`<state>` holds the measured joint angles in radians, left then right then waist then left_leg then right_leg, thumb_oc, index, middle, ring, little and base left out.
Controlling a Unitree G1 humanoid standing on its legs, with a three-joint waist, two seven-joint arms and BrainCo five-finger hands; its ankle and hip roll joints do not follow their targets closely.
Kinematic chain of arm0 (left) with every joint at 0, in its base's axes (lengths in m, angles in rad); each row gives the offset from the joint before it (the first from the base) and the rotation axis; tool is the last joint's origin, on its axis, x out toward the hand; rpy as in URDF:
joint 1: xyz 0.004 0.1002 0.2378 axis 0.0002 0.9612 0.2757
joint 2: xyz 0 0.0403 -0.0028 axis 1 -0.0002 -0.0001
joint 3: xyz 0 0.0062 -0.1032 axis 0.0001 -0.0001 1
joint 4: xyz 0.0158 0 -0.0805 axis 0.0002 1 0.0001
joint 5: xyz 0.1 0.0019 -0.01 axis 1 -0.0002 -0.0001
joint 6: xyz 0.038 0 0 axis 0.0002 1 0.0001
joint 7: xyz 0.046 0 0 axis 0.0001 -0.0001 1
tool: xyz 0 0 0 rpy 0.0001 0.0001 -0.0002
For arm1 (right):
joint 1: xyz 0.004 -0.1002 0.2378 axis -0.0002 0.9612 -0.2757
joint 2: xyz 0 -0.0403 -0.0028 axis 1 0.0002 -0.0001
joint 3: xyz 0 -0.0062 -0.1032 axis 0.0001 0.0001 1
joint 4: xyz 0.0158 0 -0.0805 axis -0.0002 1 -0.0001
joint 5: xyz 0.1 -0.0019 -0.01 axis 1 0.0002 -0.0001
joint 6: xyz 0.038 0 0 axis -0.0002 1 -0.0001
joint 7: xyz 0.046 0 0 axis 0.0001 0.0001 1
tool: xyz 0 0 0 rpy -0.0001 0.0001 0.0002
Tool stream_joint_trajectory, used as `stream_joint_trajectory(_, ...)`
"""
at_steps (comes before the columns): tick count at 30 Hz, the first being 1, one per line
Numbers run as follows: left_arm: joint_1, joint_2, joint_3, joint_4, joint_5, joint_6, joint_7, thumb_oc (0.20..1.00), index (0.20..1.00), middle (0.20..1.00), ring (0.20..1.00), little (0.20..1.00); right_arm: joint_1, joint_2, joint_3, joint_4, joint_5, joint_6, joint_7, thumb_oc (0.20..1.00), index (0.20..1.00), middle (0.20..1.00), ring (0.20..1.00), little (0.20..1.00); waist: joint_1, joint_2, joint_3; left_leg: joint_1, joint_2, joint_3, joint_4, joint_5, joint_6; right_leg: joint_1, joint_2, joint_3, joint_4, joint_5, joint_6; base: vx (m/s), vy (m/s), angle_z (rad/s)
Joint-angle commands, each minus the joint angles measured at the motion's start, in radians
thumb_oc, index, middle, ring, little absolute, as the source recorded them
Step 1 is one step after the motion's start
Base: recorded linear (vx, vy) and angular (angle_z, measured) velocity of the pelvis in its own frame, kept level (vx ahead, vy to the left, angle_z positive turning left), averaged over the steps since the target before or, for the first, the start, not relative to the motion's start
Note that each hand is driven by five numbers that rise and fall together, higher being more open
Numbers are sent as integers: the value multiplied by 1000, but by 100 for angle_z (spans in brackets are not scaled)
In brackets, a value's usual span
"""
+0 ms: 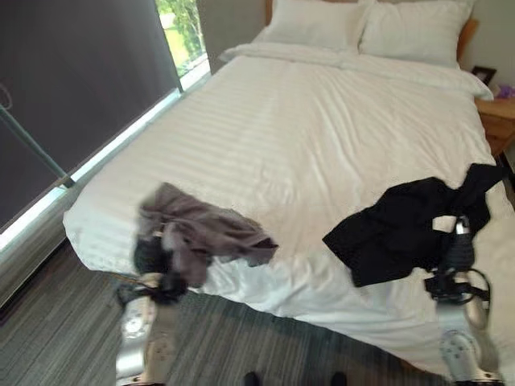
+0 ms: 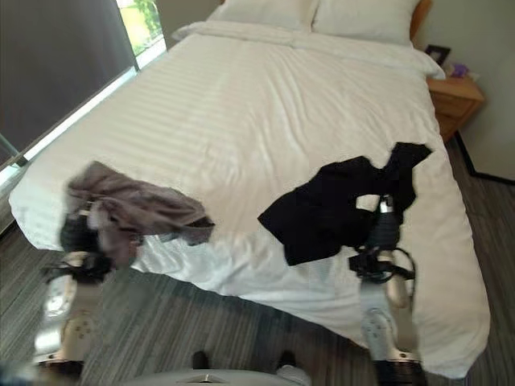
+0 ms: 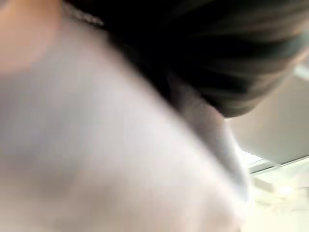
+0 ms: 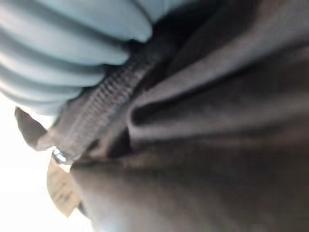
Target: Pick up bed clothes into laundry basket.
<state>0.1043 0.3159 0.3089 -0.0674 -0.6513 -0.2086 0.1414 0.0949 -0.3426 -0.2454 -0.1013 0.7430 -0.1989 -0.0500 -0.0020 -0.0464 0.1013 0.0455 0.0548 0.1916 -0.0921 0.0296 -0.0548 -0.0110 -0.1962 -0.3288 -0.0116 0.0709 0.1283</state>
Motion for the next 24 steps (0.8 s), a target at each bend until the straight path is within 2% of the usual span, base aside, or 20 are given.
stream_joint_trajectory(1,-97,112,-2,-141,43,-99,-23,200,200,200,200,200,-56,-51,-46,-73,-33,-76,8,200,200,200,200,200,-26,-11,41,32,-64,-9,11,-66,49,-60,-42,106,49,115,33,11,77,-22)
stream_joint_trajectory(4,-196,154,-72,-131,35,-104,-47,200,200,200,200,200,18,-44,-89,-127,-64,-67,30,200,200,200,200,200,-93,-17,53,23,-68,31,5,-69,47,-96,-48,146,42,172,54,-50,67,-12)
stream_joint_trajectory(6,-290,190,-124,-118,29,-113,-39,200,200,200,200,200,36,-76,-114,-146,-81,-68,30,200,200,200,200,200,-159,-16,82,6,-54,67,5,-64,39,-150,-42,223,31,238,83,-153,-30,-27)
stream_joint_trajectory(7,-324,204,-147,-108,26,-128,-25,200,200,200,200,200,26,-82,-123,-150,-66,-81,25,200,200,200,200,200,-179,-10,96,-12,-32,90,5,-51,34,-178,-43,253,33,246,87,-136,-71,-64)
stream_joint_trajectory(8,-328,206,-149,-104,26,-129,-25,200,200,200,200,200,24,-81,-125,-150,-65,-81,26,200,200,200,200,200,-174,-12,94,-18,-33,95,5,-45,34,-187,-43,259,34,251,85,-231,-57,-77)
stream_joint_trajectory(9,-351,223,-164,-121,17,-135,-14,200,200,200,200,200,2,-83,-115,-170,-16,-106,16,200,200,200,200,200,-172,10,109,-33,14,162,14,-21,26,-169,-75,190,69,189,71,-184,-23,-83)
stream_joint_trajectory(10,-351,223,-164,-121,17,-135,-14,200,200,200,200,200,1,-83,-115,-171,-16,-106,16,200,200,200,200,200,-169,11,112,-29,16,164,14,-22,25,-169,-73,193,73,185,70,-335,64,-152)
stream_joint_trajectory(11,-332,230,-126,-129,9,-139,-17,200,200,200,200,200,-26,-75,-114,-171,27,-121,12,200,200,200,200,200,-124,31,98,-23,45,261,12,-22,22,-111,-147,4,155,121,75,-210,102,-170)
stream_joint_trajectory(12,-308,230,-108,-136,1,-138,-24,200,200,200,200,200,-51,-76,-100,-159,37,-125,8,200,200,200,200,200,-101,35,89,-12,50,309,13,-26,23,-80,-177,-75,194,98,76,-284,103,-188)
stream_joint_trajectory(14,-269,224,-68,-148,-25,-144,-23,200,200,200,200,200,-93,-73,-63,-137,56,-133,-4,200,200,200,200,200,-51,29,63,-13,70,421,23,-5,21,-15,-233,-234,235,98,84,-212,-39,-211)
stream_joint_trajectory(16,-213,205,-19,-158,-65,-153,-17,200,200,200,200,200,-150,-57,7,-129,85,-141,-9,200,200,200,200,200,12,11,39,-7,123,568,51,19,7,46,-289,-402,249,124,100,-212,-204,-318)
stream_joint_trajectory(17,-182,198,3,-165,-76,-151,-23,200,200,200,200,200,-164,-54,34,-118,100,-136,-1,200,200,200,200,200,32,-2,35,1,147,612,59,39,-12,68,-289,-426,232,139,111,-150,-378,-263)
stream_joint_trajectory(18,-144,188,23,-176,-82,-148,-32,200,200,200,200,200,-169,-49,51,-101,117,-130,10,200,200,200,200,200,51,-16,25,11,176,655,58,70,-36,86,-262,-435,173,149,110,-73,-408,-208)
stream_joint_trajectory(20,-119,160,31,-170,-97,-141,-45,200,200,200,200,200,-132,-42,39,-103,136,-125,27,200,200,200,200,200,50,-32,21,8,217,649,69,111,-66,75,-192,-373,123,90,79,-19,-443,-122)
stream_joint_trajectory(21,-120,141,21,-161,-110,-152,-43,200,200,200,200,200,-111,-42,34,-122,143,-131,35,200,200,200,200,200,39,-29,16,8,259,660,77,144,-96,67,-160,-351,109,68,65,6,-366,-110)
stream_joint_trajectory(22,-119,140,19,-158,-111,-154,-45,200,200,200,200,200,-105,-44,33,-126,143,-131,35,200,200,200,200,200,46,-23,13,8,273,663,80,152,-105,66,-147,-349,106,63,58,-2,-335,-70)
stream_joint_trajectory(23,-127,125,11,-144,-126,-162,-43,200,200,200,200,200,-104,-43,41,-139,158,-132,46,200,200,200,200,200,33,-19,12,11,304,675,94,167,-122,65,-124,-342,90,31,49,1,-360,-70)
stream_joint_trajectory(24,-133,94,-6,-132,-136,-165,-42,200,200,200,200,200,-117,-57,55,-124,169,-137,50,200,200,200,200,200,28,-20,22,13,330,650,133,169,-134,78,-87,-315,58,-21,20,-4,-328,-81)
